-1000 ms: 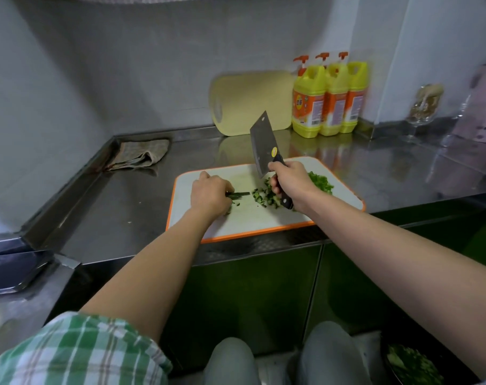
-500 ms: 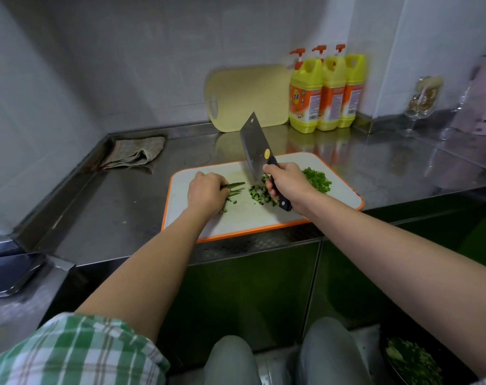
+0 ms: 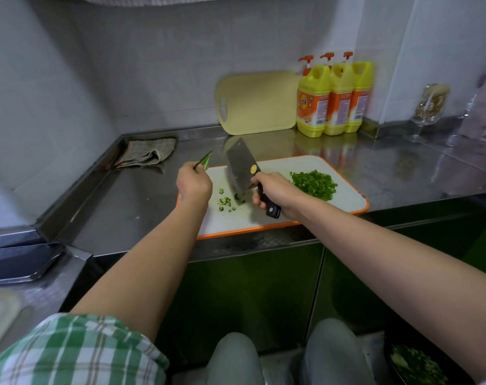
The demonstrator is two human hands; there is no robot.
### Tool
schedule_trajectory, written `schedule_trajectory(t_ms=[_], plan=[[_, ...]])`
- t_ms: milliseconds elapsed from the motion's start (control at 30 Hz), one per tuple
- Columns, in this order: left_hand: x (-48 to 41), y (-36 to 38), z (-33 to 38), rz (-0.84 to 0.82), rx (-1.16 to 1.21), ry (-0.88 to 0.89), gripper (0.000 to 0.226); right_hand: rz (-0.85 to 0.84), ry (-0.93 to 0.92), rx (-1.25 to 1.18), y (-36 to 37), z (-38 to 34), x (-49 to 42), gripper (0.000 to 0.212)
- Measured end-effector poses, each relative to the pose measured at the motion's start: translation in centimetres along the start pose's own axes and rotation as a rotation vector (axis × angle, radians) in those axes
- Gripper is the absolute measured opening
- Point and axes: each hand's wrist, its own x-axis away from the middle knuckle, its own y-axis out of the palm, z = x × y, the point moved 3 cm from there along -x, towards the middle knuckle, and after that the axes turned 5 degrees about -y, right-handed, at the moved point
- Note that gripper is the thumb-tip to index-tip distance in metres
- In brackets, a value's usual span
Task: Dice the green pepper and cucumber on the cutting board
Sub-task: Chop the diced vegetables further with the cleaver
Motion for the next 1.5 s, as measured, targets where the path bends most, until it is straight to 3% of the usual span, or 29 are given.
schedule_trajectory(t_ms=[267, 500, 667, 833, 900, 1000, 1133, 1300, 1500], plan=[[0.6, -1.0, -2.4, -0.081, 0.256, -0.201, 0.025, -0.14, 0.036, 0.151, 4.7, 0.8, 1.4, 0.022], [2.2, 1.1, -1.8, -0.289, 0.18, -0.18, 0.033, 0.051, 0.073, 0.259, 0.1, 1.4, 1.4, 0.029], [2.4, 1.5, -1.4, -0.304, 0.199, -0.247, 0.031, 0.162, 0.084, 0.227, -2.7, 1.5, 1.6, 0.026], [1.8, -0.8, -1.3, -0.238, 0.193, -0.283, 0.024, 0.041, 0.0, 0.136, 0.3, 0.1, 1.4, 0.026], [1.4, -1.6, -1.9, -0.207, 0.185, -0.294, 0.015, -0.042, 0.01, 0.104, 2.3, -0.3, 1.4, 0.026], [0.8, -2.4, -2.9, -0.205, 0.15, -0.309, 0.02, -0.144, 0.041, 0.105, 4.6, -0.2, 1.3, 0.026], [0.8, -2.8, -3.3, -0.238, 0.111, -0.32, 0.01, -0.155, 0.108, 0.134, 4.8, 0.7, 1.2, 0.027], [1.6, -1.5, -2.9, -0.298, 0.082, -0.249, 0.012, 0.004, 0.178, 0.141, 0.1, 1.1, 1.1, 0.035], [2.8, 1.6, -1.9, -0.4, -0.151, 0.021, 0.011, 0.164, 0.169, 0.198, -4.0, 1.5, 1.4, 0.033]])
